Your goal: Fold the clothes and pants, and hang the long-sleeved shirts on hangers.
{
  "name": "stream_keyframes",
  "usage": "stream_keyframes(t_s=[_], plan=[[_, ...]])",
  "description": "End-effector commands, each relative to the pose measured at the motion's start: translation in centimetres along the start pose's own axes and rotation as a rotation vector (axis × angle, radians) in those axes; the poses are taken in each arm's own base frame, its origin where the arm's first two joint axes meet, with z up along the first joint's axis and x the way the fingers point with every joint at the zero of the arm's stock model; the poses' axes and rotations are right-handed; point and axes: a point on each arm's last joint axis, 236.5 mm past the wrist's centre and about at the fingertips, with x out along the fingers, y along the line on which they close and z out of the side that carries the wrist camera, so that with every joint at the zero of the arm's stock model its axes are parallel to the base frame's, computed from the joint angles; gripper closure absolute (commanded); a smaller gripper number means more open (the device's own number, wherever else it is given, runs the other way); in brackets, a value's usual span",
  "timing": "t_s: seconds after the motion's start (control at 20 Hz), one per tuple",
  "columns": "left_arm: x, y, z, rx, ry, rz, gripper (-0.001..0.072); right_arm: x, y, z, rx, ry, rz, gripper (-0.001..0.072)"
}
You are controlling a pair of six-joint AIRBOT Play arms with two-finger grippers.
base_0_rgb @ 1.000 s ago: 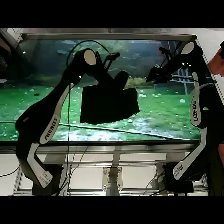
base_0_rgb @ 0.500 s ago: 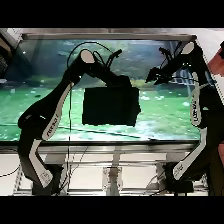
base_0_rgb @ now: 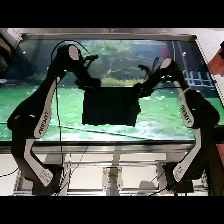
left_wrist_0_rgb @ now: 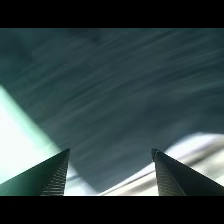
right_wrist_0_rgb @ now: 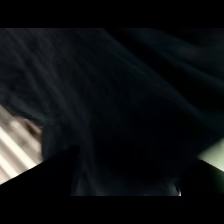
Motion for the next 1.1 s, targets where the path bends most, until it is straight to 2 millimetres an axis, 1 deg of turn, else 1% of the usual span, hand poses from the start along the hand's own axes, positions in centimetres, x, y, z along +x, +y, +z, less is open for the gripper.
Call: stream_keyframes(t_s=[0.0,0.1,0.15,0.2,0.25,0.3,0.35,0.4,0.45,0.5,0.55,0.6,0.65,0.7,0.75,0.8,0.85,0.95,1.0,1.05], plan=[[-2.2,6.6,-3.3,-0.092,0.100,0.266,0.0158,4.4,-1.1,0.0,-0.050,0.053,-0.146,0.0023],[-2.5,6.6,-3.4,-0.093,0.096,0.267,0.0158,5.6,-0.7,0.5,-0.036,0.046,-0.154,0.0042],[-2.5,6.6,-3.6,-0.094,0.099,0.267,0.0158,5.9,-0.3,0.6,-0.043,0.044,-0.155,0.0071],[-2.3,6.6,-3.9,-0.095,0.109,0.267,0.0158,6.3,0.1,0.6,-0.057,0.050,-0.155,0.0176],[-2.0,6.7,-4.4,-0.096,0.122,0.266,0.0158,6.5,0.4,0.5,-0.068,0.054,-0.155,0.0314],[-1.6,6.8,-4.6,-0.094,0.120,0.266,0.0159,6.5,0.5,0.5,-0.092,0.059,-0.154,0.0543],[-1.1,7.0,-4.5,-0.083,0.094,0.268,0.0204,6.4,0.3,0.4,-0.102,0.061,-0.162,0.0669],[-0.7,7.1,-4.6,-0.078,0.064,0.270,0.0249,5.7,-0.8,0.3,-0.098,0.065,-0.193,0.0675],[-0.3,7.3,-5.0,-0.073,0.037,0.272,0.0249,4.6,-2.3,0.2,-0.089,0.064,-0.233,0.0675],[0.0,7.5,-5.9,-0.074,0.021,0.273,0.0249,2.9,-4.3,0.0,-0.068,0.054,-0.283,0.0675],[0.4,8.1,-7.1,-0.086,0.017,0.286,0.0249,0.8,-6.6,-0.3,-0.031,0.038,-0.331,0.0675],[0.7,9.1,-9.0,-0.109,0.026,0.311,0.0247,-1.7,-9.4,-0.9,0.023,0.014,-0.378,0.0675],[1.1,10.1,-11.2,-0.133,0.048,0.332,0.0246,-4.3,-12.2,-1.8,0.100,-0.016,-0.414,0.0675],[1.6,10.6,-13.3,-0.149,0.075,0.336,0.0246,-6.9,-15.2,-3.2,0.188,-0.041,-0.439,0.0675],[2.1,11.0,-15.4,-0.168,0.096,0.334,0.0246,-9.1,-17.9,-5.1,0.272,-0.054,-0.458,0.0675],[2.5,11.4,-17.2,-0.186,0.105,0.332,0.0246,-11.2,-20.7,-7.5,0.367,-0.058,-0.474,0.0675],[2.9,11.7,-18.5,-0.207,0.101,0.331,0.0246,-13.4,-23.4,-10.3,0.476,-0.071,-0.484,0.0675],[3.5,12.0,-20.1,-0.229,0.073,0.331,0.0246,-16.6,-27.5,-15.6,0.679,-0.118,-0.462,0.0675],[3.6,11.9,-20.4,-0.226,0.054,0.332,0.0246,-17.8,-29.0,-18.1,0.764,-0.141,-0.448,0.0674],[3.6,11.8,-20.6,-0.224,0.039,0.333,0.0245,-19.0,-30.2,-20.5,0.831,-0.170,-0.427,0.0616]])
